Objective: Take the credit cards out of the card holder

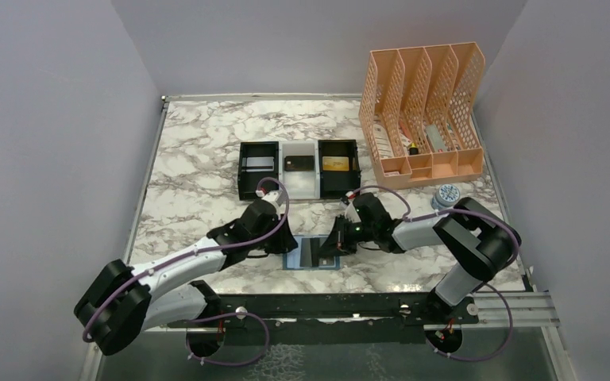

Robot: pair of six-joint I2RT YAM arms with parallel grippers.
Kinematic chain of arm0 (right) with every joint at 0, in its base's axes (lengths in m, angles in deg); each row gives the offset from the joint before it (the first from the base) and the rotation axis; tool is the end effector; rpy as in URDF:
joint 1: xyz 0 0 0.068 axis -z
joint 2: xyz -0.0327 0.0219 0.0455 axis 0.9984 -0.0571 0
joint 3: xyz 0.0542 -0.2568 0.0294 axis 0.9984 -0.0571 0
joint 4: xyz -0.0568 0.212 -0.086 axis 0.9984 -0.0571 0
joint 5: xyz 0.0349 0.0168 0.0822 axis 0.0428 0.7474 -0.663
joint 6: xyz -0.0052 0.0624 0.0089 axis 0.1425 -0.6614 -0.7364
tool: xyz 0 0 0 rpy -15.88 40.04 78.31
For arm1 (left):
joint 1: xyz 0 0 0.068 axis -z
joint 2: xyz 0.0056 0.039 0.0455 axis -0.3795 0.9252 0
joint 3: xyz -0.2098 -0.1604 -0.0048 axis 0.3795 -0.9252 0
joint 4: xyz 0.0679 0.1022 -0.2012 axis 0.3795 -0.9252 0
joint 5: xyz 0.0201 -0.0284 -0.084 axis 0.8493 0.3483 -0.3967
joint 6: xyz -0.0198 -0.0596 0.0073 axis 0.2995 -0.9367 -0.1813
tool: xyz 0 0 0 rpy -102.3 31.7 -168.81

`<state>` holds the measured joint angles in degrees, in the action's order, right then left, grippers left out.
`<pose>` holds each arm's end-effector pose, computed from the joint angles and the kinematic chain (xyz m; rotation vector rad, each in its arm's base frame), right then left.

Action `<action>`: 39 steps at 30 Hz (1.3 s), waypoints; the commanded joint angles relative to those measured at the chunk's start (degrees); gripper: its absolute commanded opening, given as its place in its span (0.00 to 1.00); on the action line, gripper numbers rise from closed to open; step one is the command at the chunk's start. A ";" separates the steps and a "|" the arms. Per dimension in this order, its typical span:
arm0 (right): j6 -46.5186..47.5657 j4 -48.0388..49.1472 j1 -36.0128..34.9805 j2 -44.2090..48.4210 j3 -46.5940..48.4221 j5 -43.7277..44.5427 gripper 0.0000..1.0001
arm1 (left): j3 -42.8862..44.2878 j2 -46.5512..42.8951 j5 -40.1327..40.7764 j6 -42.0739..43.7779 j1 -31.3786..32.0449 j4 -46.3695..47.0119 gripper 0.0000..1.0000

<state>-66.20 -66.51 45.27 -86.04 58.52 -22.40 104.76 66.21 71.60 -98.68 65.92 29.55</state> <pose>0.1754 0.1901 0.1136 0.1084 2.7576 1.3764 0.1433 -0.1447 0.1640 0.0864 2.5273 -0.8239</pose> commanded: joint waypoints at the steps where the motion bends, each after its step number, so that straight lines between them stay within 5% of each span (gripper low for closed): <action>1: -2.16 6.87 0.23 -4.38 1.14 -3.03 0.01 | 1.68 -6.45 0.03 -0.93 0.41 2.47 0.33; 6: -2.37 7.25 0.23 -5.66 2.60 -2.28 0.01 | 1.28 -2.19 -3.00 -1.64 0.62 5.00 0.34; 20: -2.95 4.64 0.26 -4.41 2.97 -0.67 0.03 | -1.20 8.83 -0.46 -1.40 2.72 5.73 0.12; 28: -4.30 8.68 0.23 -5.66 2.77 -2.00 0.22 | -0.99 10.03 1.49 -1.23 3.40 3.57 0.06; 33: -3.71 9.31 0.23 -5.43 1.90 -4.15 0.05 | -0.34 9.62 2.52 -1.05 3.38 2.27 0.06; 39: -0.15 1.26 0.61 -0.72 1.40 0.88 0.01 | -0.09 8.20 4.80 -1.01 3.38 -0.33 0.06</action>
<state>-69.39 -60.69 45.60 -90.30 60.22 -24.63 105.15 74.56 71.54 -100.60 68.95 36.35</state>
